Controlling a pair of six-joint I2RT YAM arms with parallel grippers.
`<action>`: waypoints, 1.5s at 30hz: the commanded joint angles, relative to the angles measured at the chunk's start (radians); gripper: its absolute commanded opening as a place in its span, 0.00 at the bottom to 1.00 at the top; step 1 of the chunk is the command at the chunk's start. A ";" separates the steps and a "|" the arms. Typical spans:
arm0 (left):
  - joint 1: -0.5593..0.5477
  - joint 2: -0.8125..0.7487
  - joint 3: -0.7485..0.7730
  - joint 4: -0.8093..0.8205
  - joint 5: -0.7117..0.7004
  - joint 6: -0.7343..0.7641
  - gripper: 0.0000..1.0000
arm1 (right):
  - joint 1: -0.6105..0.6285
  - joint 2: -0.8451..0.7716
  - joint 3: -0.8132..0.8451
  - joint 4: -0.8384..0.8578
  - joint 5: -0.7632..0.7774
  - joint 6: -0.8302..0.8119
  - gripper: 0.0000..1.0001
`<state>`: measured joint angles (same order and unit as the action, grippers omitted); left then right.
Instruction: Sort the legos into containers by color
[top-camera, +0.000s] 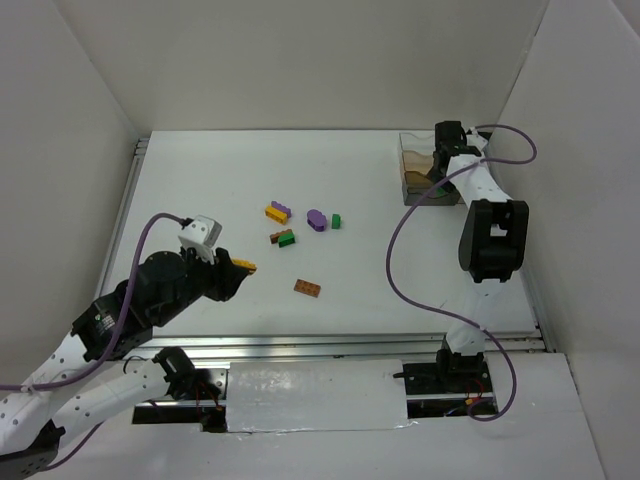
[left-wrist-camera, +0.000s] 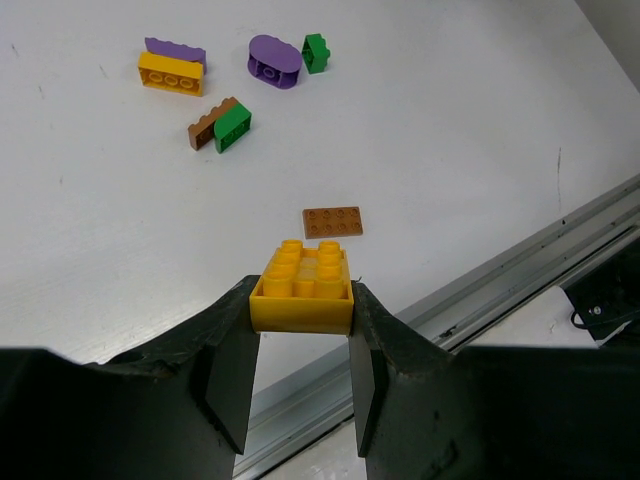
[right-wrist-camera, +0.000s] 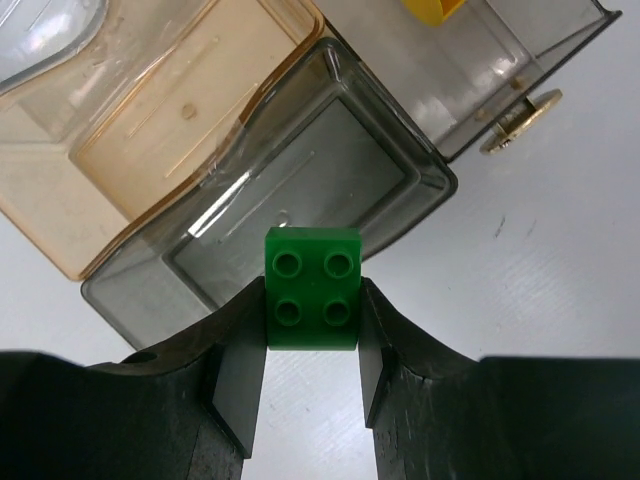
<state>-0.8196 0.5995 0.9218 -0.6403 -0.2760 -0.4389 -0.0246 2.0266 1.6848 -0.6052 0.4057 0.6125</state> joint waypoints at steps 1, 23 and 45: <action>0.002 -0.015 0.000 0.034 0.032 0.034 0.00 | -0.006 0.037 0.070 0.027 0.016 0.010 0.08; 0.000 0.003 0.000 0.036 0.063 0.048 0.00 | -0.006 0.070 0.128 0.025 -0.024 0.000 0.69; 0.139 0.137 0.092 0.524 1.006 -0.156 0.00 | 0.583 -0.999 -0.760 0.822 -1.550 -0.128 0.87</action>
<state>-0.6880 0.7006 0.9581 -0.2668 0.5110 -0.5331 0.5434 1.0454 0.9077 0.1173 -0.9661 0.4755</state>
